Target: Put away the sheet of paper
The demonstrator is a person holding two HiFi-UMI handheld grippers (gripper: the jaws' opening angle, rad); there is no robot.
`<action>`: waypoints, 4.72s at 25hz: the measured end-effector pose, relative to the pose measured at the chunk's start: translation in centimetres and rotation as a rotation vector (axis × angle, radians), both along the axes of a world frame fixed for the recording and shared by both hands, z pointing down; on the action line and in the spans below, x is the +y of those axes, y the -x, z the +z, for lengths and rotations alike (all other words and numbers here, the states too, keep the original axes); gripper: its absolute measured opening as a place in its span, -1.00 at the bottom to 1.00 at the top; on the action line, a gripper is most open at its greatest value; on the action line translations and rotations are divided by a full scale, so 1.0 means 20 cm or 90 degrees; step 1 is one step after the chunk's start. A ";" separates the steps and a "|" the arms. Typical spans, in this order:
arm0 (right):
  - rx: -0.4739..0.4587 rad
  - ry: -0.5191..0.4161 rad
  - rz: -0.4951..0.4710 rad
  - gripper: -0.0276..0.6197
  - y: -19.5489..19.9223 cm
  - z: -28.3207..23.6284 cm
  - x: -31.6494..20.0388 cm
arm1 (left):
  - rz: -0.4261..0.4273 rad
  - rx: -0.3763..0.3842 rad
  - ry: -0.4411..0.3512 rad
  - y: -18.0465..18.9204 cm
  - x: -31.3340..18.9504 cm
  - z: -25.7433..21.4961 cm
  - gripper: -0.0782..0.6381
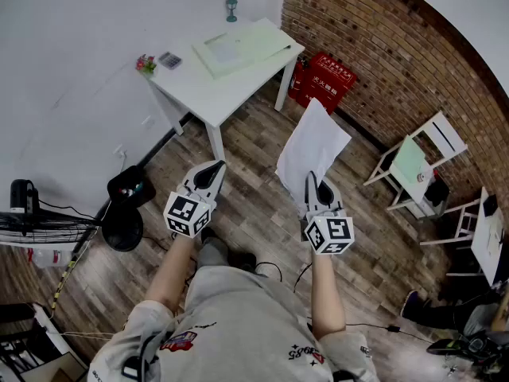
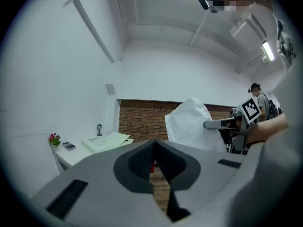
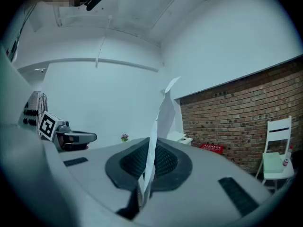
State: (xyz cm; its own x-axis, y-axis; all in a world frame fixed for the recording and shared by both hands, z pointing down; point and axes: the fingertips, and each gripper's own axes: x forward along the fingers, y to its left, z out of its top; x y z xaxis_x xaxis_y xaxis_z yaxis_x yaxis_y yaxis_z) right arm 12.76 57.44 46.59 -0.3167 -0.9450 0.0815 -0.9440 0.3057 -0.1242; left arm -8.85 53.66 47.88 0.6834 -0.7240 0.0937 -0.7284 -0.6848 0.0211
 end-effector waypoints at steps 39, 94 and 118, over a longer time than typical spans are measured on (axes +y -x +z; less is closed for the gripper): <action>0.012 0.023 0.045 -0.92 -0.23 -0.02 -1.22 | 0.067 0.010 0.006 -0.32 -1.36 -0.02 -0.72; 0.022 -0.005 -0.550 -0.92 0.36 -0.05 -4.50 | -0.471 -0.007 0.037 0.01 -3.79 0.09 -0.72; -0.001 0.080 -0.653 -0.92 0.76 0.16 -4.39 | -0.551 -0.002 0.062 0.31 -3.63 0.13 -0.72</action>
State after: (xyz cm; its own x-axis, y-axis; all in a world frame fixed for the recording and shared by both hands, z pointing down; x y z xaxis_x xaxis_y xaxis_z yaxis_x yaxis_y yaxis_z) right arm -2.35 -30.35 49.74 -0.9656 -0.2055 0.1595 -0.2368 0.9482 -0.2116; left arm -15.07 -19.03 50.46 -0.1043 -0.9776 0.1825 -0.9922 0.1149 0.0484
